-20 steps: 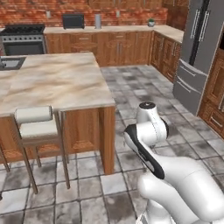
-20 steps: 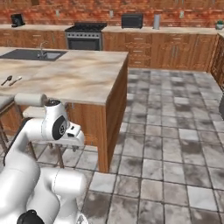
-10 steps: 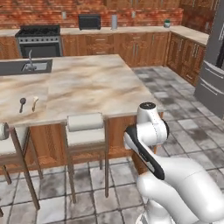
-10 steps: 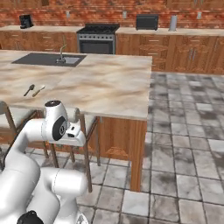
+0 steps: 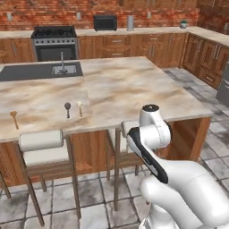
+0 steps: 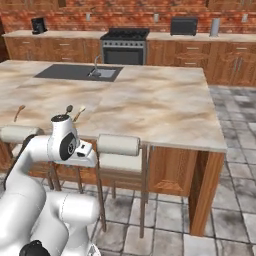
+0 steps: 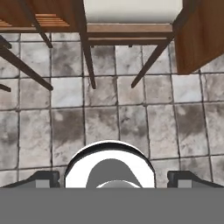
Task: Pick up the metallic utensils from the counter and place them in the open drawer. Make sure not to pick up any wooden utensils.
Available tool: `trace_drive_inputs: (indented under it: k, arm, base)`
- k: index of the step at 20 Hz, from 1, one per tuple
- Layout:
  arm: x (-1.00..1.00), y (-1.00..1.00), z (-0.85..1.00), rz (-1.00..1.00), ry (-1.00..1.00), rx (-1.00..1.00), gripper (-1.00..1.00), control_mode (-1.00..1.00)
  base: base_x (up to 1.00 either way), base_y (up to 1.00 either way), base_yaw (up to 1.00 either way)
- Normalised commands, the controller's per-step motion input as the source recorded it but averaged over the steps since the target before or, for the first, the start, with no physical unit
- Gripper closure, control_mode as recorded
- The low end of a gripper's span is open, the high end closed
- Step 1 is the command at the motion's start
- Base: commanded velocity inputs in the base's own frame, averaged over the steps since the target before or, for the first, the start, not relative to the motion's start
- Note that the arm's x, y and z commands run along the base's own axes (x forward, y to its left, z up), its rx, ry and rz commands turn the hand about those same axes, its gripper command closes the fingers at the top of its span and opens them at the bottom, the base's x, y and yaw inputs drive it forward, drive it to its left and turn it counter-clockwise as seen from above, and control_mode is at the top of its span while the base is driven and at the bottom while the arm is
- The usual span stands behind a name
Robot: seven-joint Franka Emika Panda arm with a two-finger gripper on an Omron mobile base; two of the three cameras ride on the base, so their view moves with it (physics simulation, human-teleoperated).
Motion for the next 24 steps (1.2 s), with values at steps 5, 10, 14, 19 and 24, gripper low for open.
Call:
trace_drive_inputs:
  k: [5, 10, 14, 19, 24]
  arm:
    - [0.00, 0.00, 0.00, 0.00, 0.00, 0.00, -1.00, 1.00]
    - [0.00, 0.00, 0.00, 0.00, 0.00, 0.00, -1.00, 1.00]
    - [0.00, 0.00, 0.00, 0.00, 0.00, 0.00, -1.00, 1.00]
    - [0.00, 0.00, 0.00, 0.00, 0.00, 0.00, -1.00, 1.00]
    - [0.00, 0.00, 0.00, 0.00, 0.00, 0.00, -1.00, 1.00]
  base:
    - [0.32, 1.00, -0.06]
    - [0.27, 0.98, -0.14]
    - [0.47, 0.85, -0.16]
    - [0.60, 0.56, -0.11]
    - [0.65, -0.08, 0.00]
